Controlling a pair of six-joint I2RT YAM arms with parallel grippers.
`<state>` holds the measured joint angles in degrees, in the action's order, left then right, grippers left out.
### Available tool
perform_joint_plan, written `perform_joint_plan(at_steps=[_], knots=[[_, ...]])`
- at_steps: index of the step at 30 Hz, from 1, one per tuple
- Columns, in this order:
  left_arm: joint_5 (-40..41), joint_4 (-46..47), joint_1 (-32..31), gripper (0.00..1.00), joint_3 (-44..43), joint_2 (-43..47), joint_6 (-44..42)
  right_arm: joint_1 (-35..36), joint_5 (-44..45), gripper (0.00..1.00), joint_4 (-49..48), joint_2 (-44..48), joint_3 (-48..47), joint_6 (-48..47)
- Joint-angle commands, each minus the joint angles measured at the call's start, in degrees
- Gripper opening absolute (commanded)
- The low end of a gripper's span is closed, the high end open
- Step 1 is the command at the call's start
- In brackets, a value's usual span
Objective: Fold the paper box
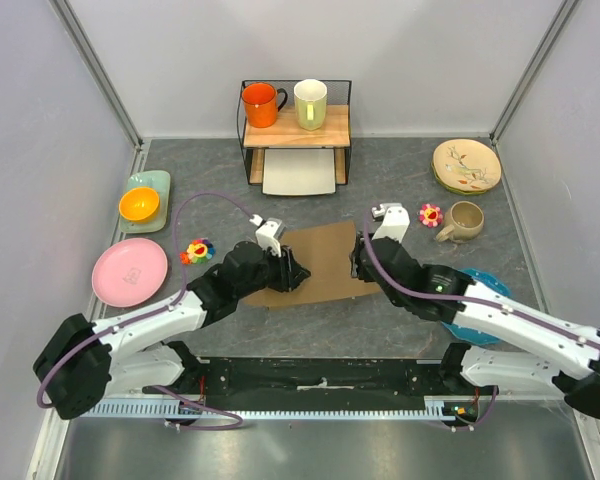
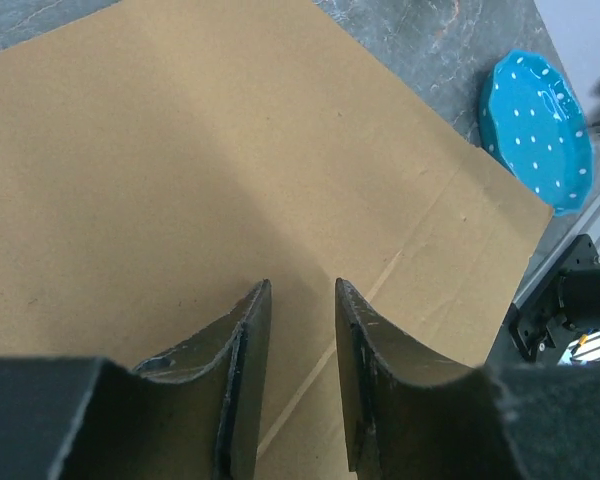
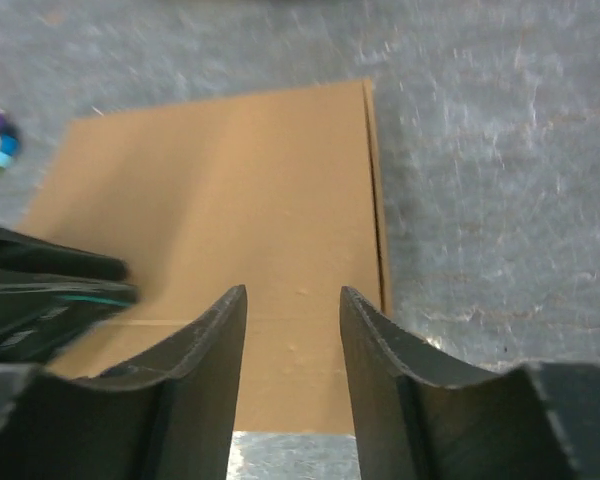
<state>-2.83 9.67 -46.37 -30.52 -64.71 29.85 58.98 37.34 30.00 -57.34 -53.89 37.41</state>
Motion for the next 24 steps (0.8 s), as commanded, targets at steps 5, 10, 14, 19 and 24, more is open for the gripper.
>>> perform_joint_plan(at_steps=[5,10,14,19,24], knots=[[5.3,-9.1,-0.1,0.40,3.6,3.9,4.0,-4.5,-8.8,0.44,-8.1,-3.4,12.9,3.1],[11.3,-13.3,-0.1,0.43,2.5,12.6,7.6,-4.4,-9.3,0.61,-8.6,0.4,16.4,3.9],[18.9,-19.8,-0.1,0.48,-0.2,20.0,12.4,-4.4,-8.7,0.68,-7.5,2.4,15.6,3.5],[27.2,-31.2,0.0,0.53,-3.0,27.2,18.1,-4.5,-6.6,0.81,-5.5,2.2,14.5,4.4],[30.5,-41.3,0.0,0.58,-5.9,27.0,22.5,-5.6,-7.2,0.93,-5.4,0.9,14.2,5.3]])
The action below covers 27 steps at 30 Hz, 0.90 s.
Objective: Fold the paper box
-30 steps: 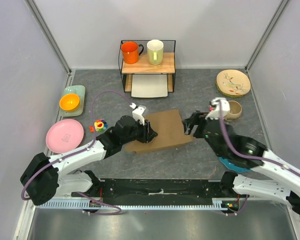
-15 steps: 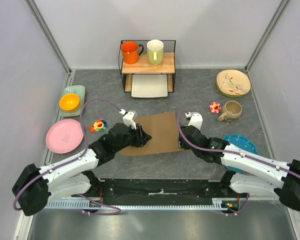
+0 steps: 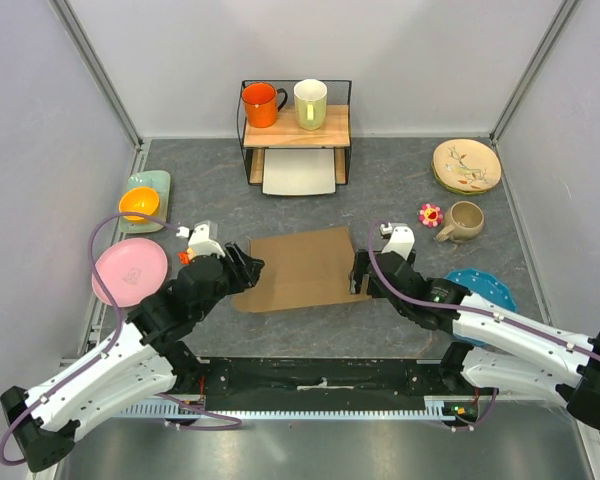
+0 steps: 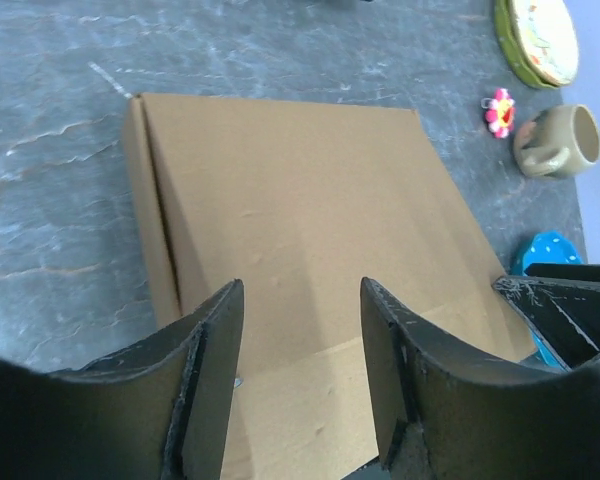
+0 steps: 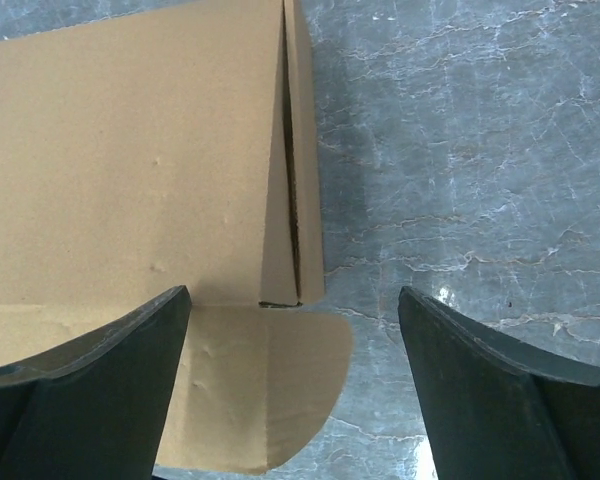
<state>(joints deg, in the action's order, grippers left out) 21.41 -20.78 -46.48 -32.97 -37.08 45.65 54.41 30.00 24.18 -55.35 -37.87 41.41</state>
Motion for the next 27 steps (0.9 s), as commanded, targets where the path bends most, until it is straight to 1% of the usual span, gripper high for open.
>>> perform_joint_plan(at_steps=[1,3,4,7,11,14,17,20,21,24,27], knots=[[4.4,-11.0,0.1,0.61,-3.2,-0.7,6.7,-1.5,-0.5,0.95,0.1,-2.0,-1.8,1.2],[2.2,-11.4,0.3,0.68,-2.9,-1.0,7.3,-2.6,-1.9,0.97,0.0,-2.9,-1.9,1.1],[0.4,-11.9,0.3,0.73,-3.0,-1.2,7.8,-2.9,-2.3,0.98,-0.2,-3.6,-1.9,1.0],[-2.3,-13.2,0.4,0.78,-3.1,-2.6,8.5,-4.4,-4.2,0.98,-0.5,-4.1,-1.8,0.6],[-4.8,-14.1,0.4,0.79,-2.7,-5.0,8.5,-5.8,-5.4,0.98,-0.5,-4.7,-1.8,-0.2],[-7.5,-11.6,0.5,0.78,-1.7,-5.6,8.1,-6.3,-6.6,0.98,-0.6,-4.9,-1.5,-0.3],[-10.1,-8.8,0.5,0.73,-0.4,-6.6,8.1,-6.3,-7.8,0.98,-1.0,-4.9,-1.1,-0.1],[-12.6,-6.5,0.4,0.64,0.5,-8.0,8.1,-6.4,-9.0,0.98,-1.3,-5.0,-0.8,-0.1],[-14.0,-5.7,0.6,0.57,1.2,-8.1,8.2,-6.3,-9.3,0.98,-1.6,-5.0,-0.7,0.2],[-15.5,-1.6,0.6,0.46,3.3,-7.7,9.2,-6.3,-10.1,0.98,-2.1,-5.0,-0.3,0.5],[-16.7,0.2,0.7,0.43,4.3,-8.4,9.9,-6.4,-10.6,0.98,-2.5,-4.9,0.1,0.8]])
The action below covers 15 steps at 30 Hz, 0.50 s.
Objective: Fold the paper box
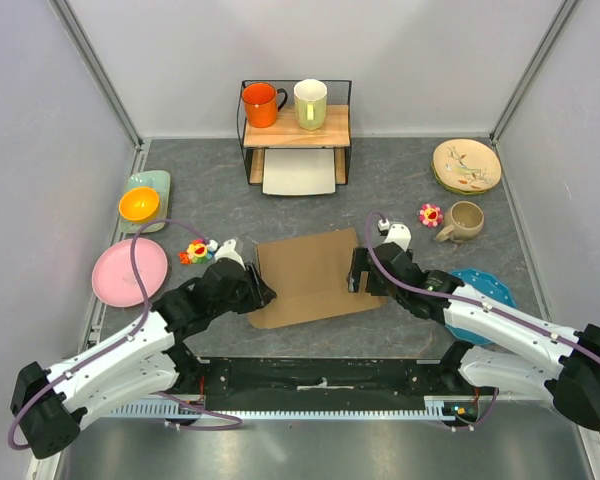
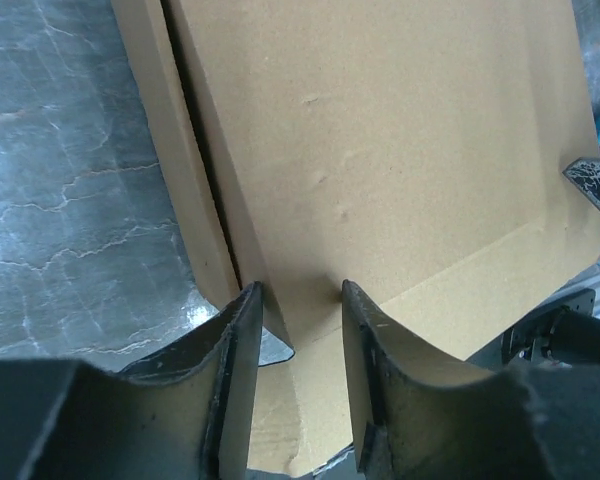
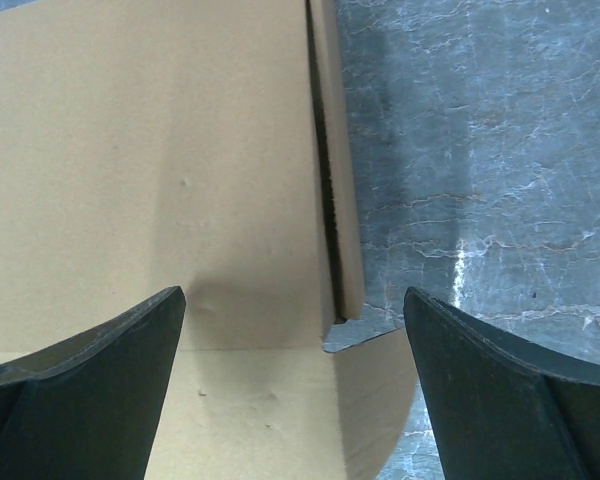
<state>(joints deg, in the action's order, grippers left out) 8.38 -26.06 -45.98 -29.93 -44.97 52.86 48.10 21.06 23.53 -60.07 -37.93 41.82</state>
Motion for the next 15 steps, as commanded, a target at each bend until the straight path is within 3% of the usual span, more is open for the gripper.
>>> perform_joint_plan(at_steps=[1,7,11,15], knots=[[-3.6,5.5,0.2,0.44,1.4,-0.9,2.5,0.0,-1.7,0.98,-1.7,-0.1,0.2,0.5],[1.9,1.3,0.3,0.61,1.5,-2.0,0.6,-0.1,0.4,0.98,-1.1,0.3,0.3,-0.8],[5.6,-2.5,0.5,0.61,1.4,-3.6,0.1,0.0,0.9,0.90,-0.7,-0.9,2.8,-0.1],[8.4,-5.5,0.4,0.53,1.1,-5.7,-0.2,0.0,1.0,0.80,-0.7,0.3,5.7,0.4]])
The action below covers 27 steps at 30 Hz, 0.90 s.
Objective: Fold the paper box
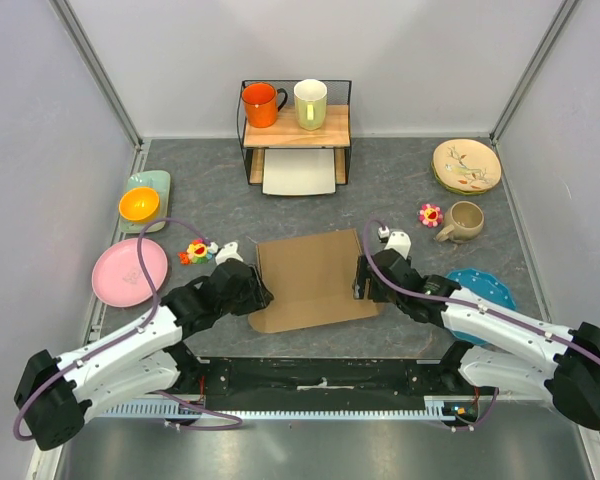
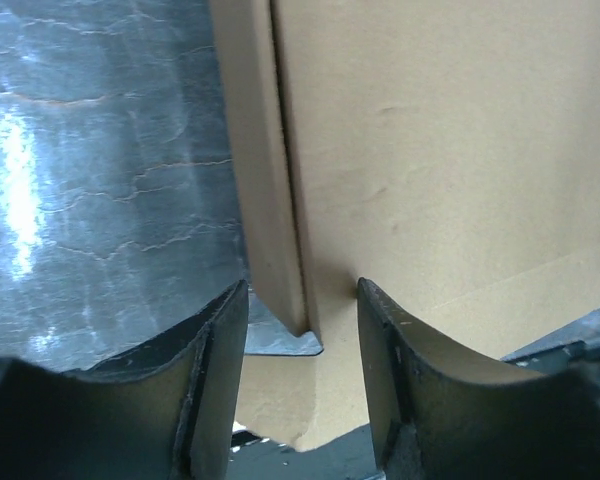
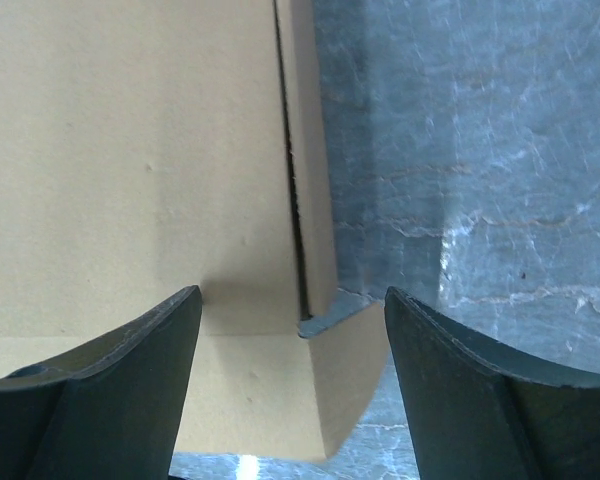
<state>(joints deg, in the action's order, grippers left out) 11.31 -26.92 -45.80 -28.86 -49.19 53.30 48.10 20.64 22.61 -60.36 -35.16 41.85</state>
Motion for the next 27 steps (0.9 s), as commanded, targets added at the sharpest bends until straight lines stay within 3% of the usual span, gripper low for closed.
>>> perform_joint_plan(at_steps=[1,8,13,16,18,24,27], knots=[[6.1,-5.3,0.3,0.54,-0.1,-2.3,-0.8,-0.1,1.8,0.80,0.2,0.9,3.3,0.3],[11.5,-9.0,0.3,0.56,-4.8,-9.2,-4.2,-0.1,2.6,0.84,2.0,-0.1,2.6,-1.3],[17.6,-9.3,0.4,0.68,-9.5,-6.1,-6.7,-0.5,7.0,0.95,3.1,3.2,-3.9,-2.8],[16.7,-4.4,2.0,0.77,-10.4,-3.5,-8.6,-3.3,6.9,0.98,2.6,2.4,-6.9,-3.7],[11.9,1.4,5.5,0.83,-9.5,-3.2,-9.9,-5.2,5.3,0.98,0.3,0.2,-8.3,-5.0],[-7.1,16.5,15.6,0.83,-3.7,-9.0,-10.8,-13.5,-7.5,0.95,-11.5,-6.0,-4.4,-7.4],[-13.4,21.0,16.9,0.82,-1.8,-13.8,-10.7,-15.0,-14.2,0.93,-18.1,-7.3,0.1,-7.3]])
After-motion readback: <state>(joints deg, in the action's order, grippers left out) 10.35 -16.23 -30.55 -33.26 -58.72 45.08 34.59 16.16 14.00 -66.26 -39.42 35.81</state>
